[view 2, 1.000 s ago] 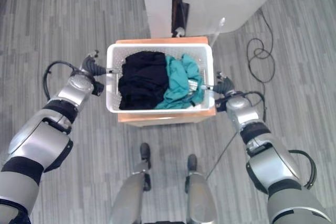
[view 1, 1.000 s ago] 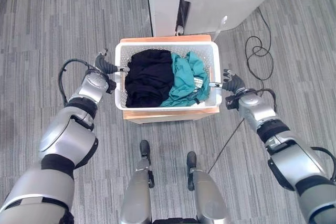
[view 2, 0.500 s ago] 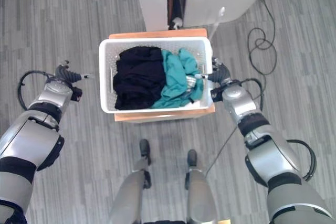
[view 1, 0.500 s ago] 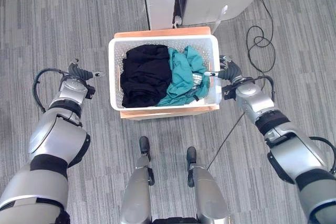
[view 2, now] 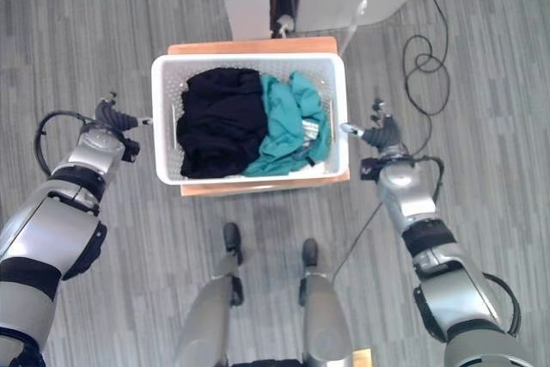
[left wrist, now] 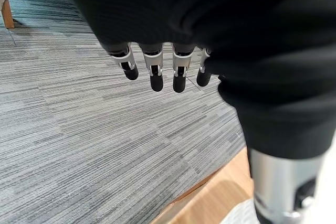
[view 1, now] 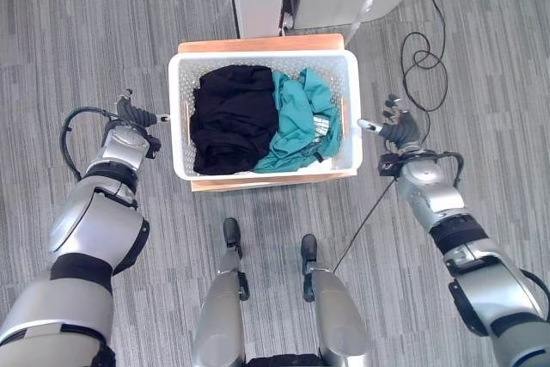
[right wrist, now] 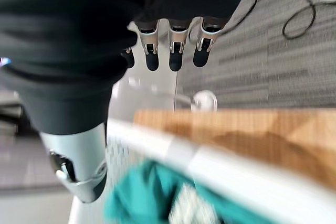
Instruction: Grab the laundry basket,head to the washer,open it,put in the laundry and shut it.
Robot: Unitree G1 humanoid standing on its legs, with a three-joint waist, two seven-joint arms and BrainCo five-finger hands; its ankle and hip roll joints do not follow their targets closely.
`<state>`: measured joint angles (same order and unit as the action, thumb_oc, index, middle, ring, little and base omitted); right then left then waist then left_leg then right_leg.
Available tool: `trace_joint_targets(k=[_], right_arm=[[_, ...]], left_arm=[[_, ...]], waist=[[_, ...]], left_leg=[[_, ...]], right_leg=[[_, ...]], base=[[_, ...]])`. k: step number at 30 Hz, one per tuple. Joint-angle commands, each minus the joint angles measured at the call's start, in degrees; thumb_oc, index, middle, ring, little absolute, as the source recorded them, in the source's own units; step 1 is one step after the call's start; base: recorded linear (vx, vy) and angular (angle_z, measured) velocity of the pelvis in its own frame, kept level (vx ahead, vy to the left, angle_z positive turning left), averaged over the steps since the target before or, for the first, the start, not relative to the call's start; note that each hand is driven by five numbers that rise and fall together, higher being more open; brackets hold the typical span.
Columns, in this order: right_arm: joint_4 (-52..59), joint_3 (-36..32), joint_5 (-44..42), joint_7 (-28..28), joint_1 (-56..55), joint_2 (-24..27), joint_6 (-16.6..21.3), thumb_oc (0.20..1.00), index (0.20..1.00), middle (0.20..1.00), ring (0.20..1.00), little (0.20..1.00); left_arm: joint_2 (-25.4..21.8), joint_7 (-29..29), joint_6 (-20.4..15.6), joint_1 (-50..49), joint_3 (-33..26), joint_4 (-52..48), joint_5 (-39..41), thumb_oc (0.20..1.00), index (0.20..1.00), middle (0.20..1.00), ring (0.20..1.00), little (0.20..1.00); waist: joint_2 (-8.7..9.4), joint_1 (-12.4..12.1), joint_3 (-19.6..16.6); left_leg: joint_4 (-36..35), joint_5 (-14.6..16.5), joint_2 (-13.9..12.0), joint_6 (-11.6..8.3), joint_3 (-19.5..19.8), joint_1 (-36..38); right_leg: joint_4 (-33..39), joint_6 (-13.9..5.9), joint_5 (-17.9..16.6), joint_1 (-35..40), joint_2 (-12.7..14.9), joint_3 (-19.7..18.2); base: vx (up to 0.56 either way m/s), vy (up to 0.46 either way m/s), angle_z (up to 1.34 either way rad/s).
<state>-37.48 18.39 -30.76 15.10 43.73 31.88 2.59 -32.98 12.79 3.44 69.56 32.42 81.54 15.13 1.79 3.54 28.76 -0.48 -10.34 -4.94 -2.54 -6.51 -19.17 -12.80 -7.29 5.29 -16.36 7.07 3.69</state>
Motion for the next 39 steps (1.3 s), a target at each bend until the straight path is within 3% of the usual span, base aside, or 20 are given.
trace_joint_targets(k=[1, 7, 18, 25, 32, 33, 35, 39], right_arm=[[2.45, -5.13, 0.25, 2.77, 1.40, 3.35, 5.01, 1.000, 1.000, 1.000, 1.000, 1.000], [2.66, -6.94, 2.04, 5.08, 0.78, 3.94, 5.74, 1.000, 1.000, 1.000, 1.000, 1.000], [-2.69, 1.65, 3.40, 0.41, 5.68, 1.05, 1.80, 1.000, 1.000, 1.000, 1.000, 1.000], [-3.05, 3.71, 5.30, -0.77, 5.72, 0.19, 0.65, 1.000, 1.000, 1.000, 1.000, 1.000], [-1.62, 1.88, 2.11, -2.22, 1.05, 0.12, 1.11, 1.000, 1.000, 1.000, 1.000, 1.000], [-1.59, 1.25, 1.40, -1.99, 0.33, 0.30, 1.06, 1.000, 1.000, 1.000, 1.000, 1.000], [-1.89, 0.83, 0.60, -1.67, 0.13, 0.43, 0.85, 1.000, 1.000, 1.000, 1.000, 1.000], [-2.70, 0.87, -0.17, -1.64, 0.15, 0.64, 0.40, 1.000, 1.000, 1.000, 1.000, 1.000]], left_arm=[[0.98, 2.07, -2.38, 5.30, -0.53, 2.92, -2.20, 1.000, 1.000, 1.000, 1.000, 1.000], [1.79, 2.76, -2.13, 5.46, -0.76, 3.53, -3.48, 1.000, 1.000, 1.000, 1.000, 1.000], [2.43, 1.71, -1.55, 6.48, 1.02, 4.98, -2.38, 1.000, 1.000, 1.000, 1.000, 1.000], [0.85, 1.05, -1.86, 7.61, 1.70, 3.73, -1.03, 1.000, 1.000, 1.000, 1.000, 1.000], [-3.27, -1.63, -3.17, 7.92, 0.35, 1.94, 8.46, 1.000, 1.000, 1.000, 1.000, 1.000], [-2.75, -3.36, -4.03, 7.07, -1.25, -0.39, 15.79, 1.000, 1.000, 1.000, 1.000, 1.000], [-2.71, -3.78, -3.93, 6.38, -1.86, -2.71, 20.68, 1.000, 1.000, 1.000, 1.000, 1.000], [-3.43, -4.76, -3.17, 7.13, -0.67, -2.40, 22.79, 1.000, 1.000, 1.000, 1.000, 1.000]], waist=[[1.35, -0.13, -0.29], [0.80, 0.12, -0.44], [1.26, -0.06, -0.03], [0.62, -0.50, -0.17], [-0.84, -0.99, -1.36], [-1.28, -1.23, -1.42], [-1.77, -1.47, -1.56], [-2.18, -1.58, -1.65]], left_leg=[[5.99, 6.79, -3.42, -3.66, 2.44, -0.50], [5.91, 7.06, -3.02, -3.44, 2.29, -0.82], [7.70, 7.43, -2.71, -3.49, 2.29, -2.06], [8.72, 8.15, -2.51, -3.42, 2.45, -2.27], [9.59, 8.90, -2.34, -3.49, 2.67, -1.66], [9.97, 9.20, -2.33, -3.59, 2.83, -1.45], [10.18, 9.32, -2.21, -3.68, 2.86, -1.33], [10.44, 9.36, -2.15, -3.82, 2.99, -1.21]], right_leg=[[12.88, -2.65, -14.21, -0.75, 6.36, 1.93], [12.76, -2.84, -14.21, -1.18, 6.94, 1.86], [12.69, -2.68, -14.85, -1.93, 7.14, 1.68], [12.44, -2.56, -14.53, -1.56, 7.20, 1.79], [11.81, -2.56, -13.78, -0.67, 7.37, 2.08], [11.70, -2.56, -13.64, -0.35, 7.37, 2.13], [11.61, -2.63, -13.62, -0.17, 7.44, 2.17], [11.38, -2.73, -13.55, 0.10, 7.49, 2.32]], base=[[0.01, 0.045, 0.01], [0.01, 0.018, 0.00], [0.00, 0.000, 0.00], [0.00, 0.000, 0.00], [0.02, -0.003, 0.01], [0.03, -0.006, 0.08], [0.01, -0.003, 0.08], [0.00, 0.000, 0.00]])
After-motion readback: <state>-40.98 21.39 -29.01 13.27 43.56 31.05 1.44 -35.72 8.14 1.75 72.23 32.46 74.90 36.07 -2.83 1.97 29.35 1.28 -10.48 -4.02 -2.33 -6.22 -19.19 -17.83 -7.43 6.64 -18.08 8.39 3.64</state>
